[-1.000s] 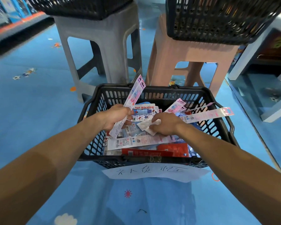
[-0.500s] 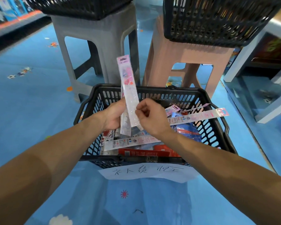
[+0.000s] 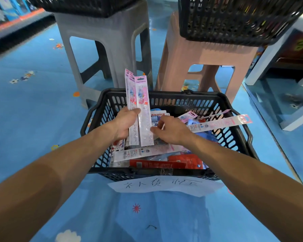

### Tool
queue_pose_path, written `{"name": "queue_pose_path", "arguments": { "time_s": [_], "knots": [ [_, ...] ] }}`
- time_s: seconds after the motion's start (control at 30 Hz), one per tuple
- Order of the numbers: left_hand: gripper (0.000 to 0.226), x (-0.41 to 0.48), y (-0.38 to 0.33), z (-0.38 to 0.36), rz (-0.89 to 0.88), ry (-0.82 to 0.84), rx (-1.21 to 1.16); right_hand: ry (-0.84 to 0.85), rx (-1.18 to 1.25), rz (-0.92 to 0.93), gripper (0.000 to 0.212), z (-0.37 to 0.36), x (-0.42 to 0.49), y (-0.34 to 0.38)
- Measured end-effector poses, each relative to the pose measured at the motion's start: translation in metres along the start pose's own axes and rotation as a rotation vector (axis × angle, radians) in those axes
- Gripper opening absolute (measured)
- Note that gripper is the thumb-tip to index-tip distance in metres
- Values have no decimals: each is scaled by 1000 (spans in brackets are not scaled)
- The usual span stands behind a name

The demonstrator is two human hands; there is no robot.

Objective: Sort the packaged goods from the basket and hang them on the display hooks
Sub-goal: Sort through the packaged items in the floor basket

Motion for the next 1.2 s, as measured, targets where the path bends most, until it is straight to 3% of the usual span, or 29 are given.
{"name": "queue_pose_path", "arguments": {
  "time_s": [0.17, 0.27, 0.33, 0.43, 0.5, 0.6, 0.67, 0.83, 0.93, 1.03, 1.2],
  "knots": [
    [30, -9, -2, -7, -26, 59, 24, 156, -132, -58, 78, -11, 0, -14],
    [34, -12, -1, -14, -43, 106, 63, 250, -170, -55, 70, -21, -2, -15],
    [41, -12, 3, -19, -45, 145, 160, 225, -130, -66, 64, -21, -3, -14],
    [27, -19, 9, -25, -85, 164, 419, 162, -82, -10, 56, -17, -3, -7],
    [38, -24, 12, -27, -40, 180, 482, 84, -71, 47, 51, -13, -3, -2],
    [62, -29, 15, -33, 38, 294, 423, -2, -158, 114, 50, -9, -4, 4],
    [63, -34, 8, -39, 20, 309, 341, -6, -227, 157, 42, -11, -5, 10],
    [40, -21, 5, -29, -72, 105, 406, -26, -216, 211, 35, -11, -7, 13],
    [29, -13, 4, -17, -58, 70, 313, 29, -363, 83, 52, -11, -5, -7],
    [25, -9, 0, -9, -67, 53, 258, 177, -445, 13, 60, -20, -7, -21],
    [36, -9, -1, 0, -62, 20, 302, 175, -328, 40, 42, -9, -7, -16]
  ]
}}
Point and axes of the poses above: each hand's wrist, its own x-axis towards the middle knuckle, its own z-axis out of the back of the hand, y = z × x, the point moved 6 cm from there along x, towards the middle knuckle, and after that the axes turned 6 degrees about -y, right-handed, at the moved point
